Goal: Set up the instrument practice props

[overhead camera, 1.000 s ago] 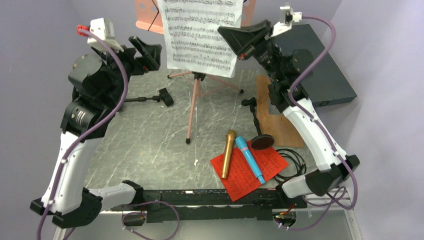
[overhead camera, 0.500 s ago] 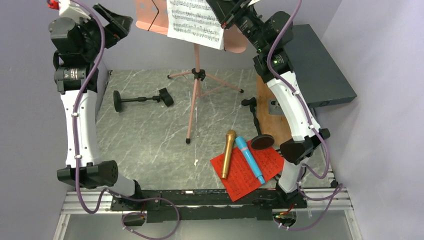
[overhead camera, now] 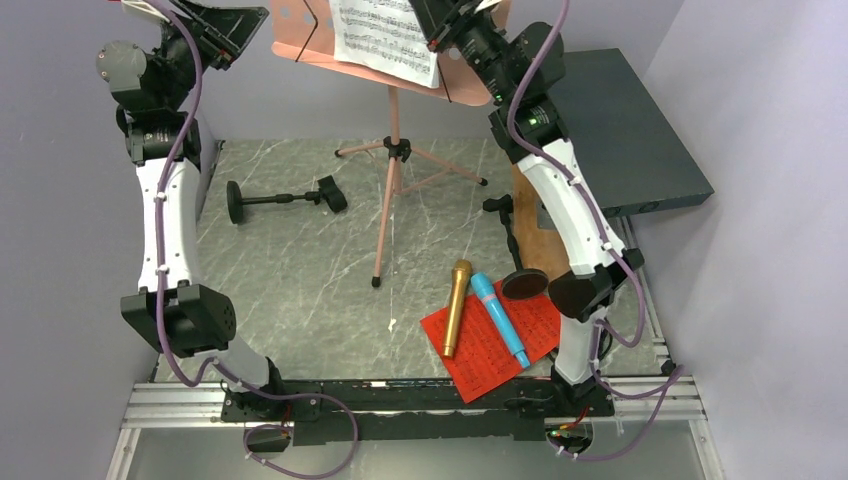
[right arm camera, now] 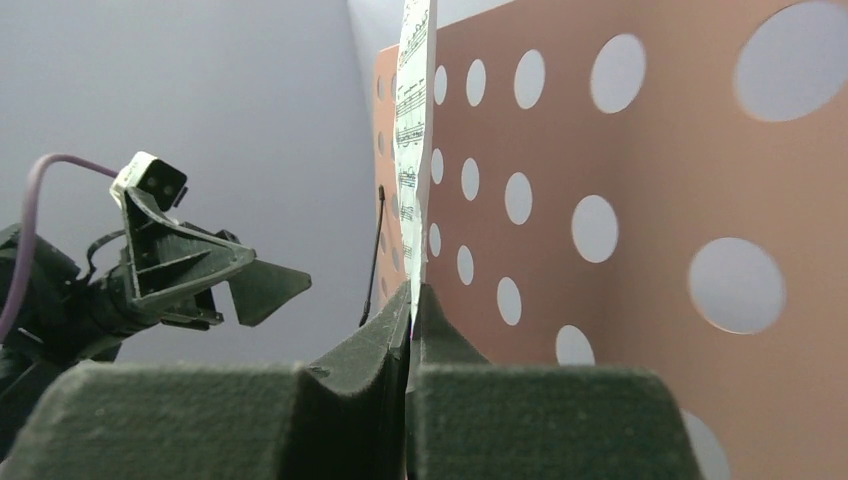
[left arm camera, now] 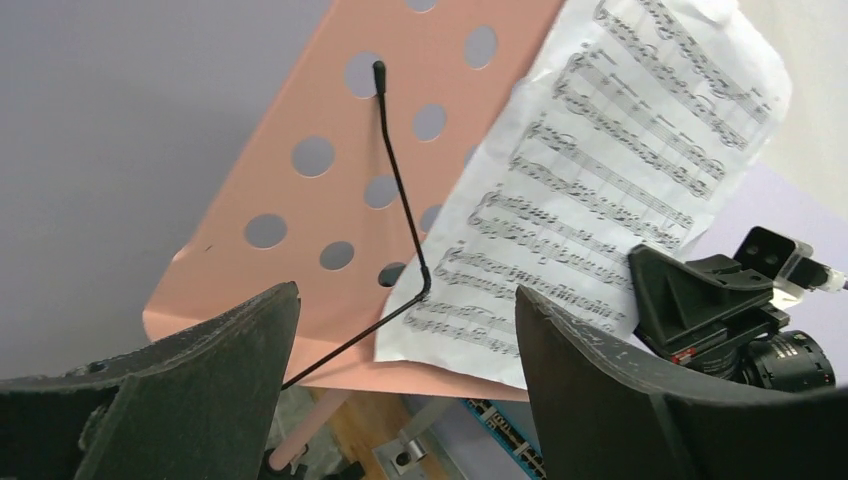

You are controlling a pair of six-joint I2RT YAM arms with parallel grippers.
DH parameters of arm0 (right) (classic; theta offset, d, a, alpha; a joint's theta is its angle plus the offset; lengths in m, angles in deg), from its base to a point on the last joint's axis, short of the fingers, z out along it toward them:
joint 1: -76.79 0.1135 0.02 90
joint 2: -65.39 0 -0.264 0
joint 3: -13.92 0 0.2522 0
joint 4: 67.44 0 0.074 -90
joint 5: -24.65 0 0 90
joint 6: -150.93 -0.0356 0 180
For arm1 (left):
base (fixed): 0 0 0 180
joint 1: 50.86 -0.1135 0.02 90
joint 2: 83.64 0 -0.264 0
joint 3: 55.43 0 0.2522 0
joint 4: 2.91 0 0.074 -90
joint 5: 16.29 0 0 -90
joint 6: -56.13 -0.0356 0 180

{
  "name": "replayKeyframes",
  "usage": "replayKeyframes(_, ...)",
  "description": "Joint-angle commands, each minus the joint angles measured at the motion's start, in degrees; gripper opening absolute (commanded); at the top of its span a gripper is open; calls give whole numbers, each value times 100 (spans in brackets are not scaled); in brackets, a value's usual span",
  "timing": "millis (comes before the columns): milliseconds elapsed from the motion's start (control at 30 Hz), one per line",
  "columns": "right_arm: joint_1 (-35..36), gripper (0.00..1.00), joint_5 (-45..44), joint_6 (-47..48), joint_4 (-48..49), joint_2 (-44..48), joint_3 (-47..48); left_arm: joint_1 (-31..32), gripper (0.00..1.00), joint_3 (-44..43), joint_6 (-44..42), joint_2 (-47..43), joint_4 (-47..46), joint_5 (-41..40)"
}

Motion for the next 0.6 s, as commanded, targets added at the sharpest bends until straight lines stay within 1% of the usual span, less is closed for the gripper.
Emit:
replayKeyframes(0,169,0,-298,432,380,-158,324,154,84,48,47,-80,-844,202)
replayKeyframes(33,229,0,-359,516,439,-165,314,217,83,7,-24,-52,-823,189)
replayKeyframes(167,380,0,-615,781,616,-186,261,475,76,-260,-103,235,-627,188)
replayKeyframes(300,415,0,-811,784,688,-296,310,644,72,-37,64,343,-1030,-10)
replayKeyframes(400,420,0,-895,797,741,-274,190,825,65,-40,84,462,-1203,-111)
replayKeyframes(500,419,0,-899,823,784,-268,127,955,56,-40,114,525,-1271,-227)
replayKeyframes(567,419,0,-928,837,793,-276,122,1026,55,-9,37,518,-1270,-354)
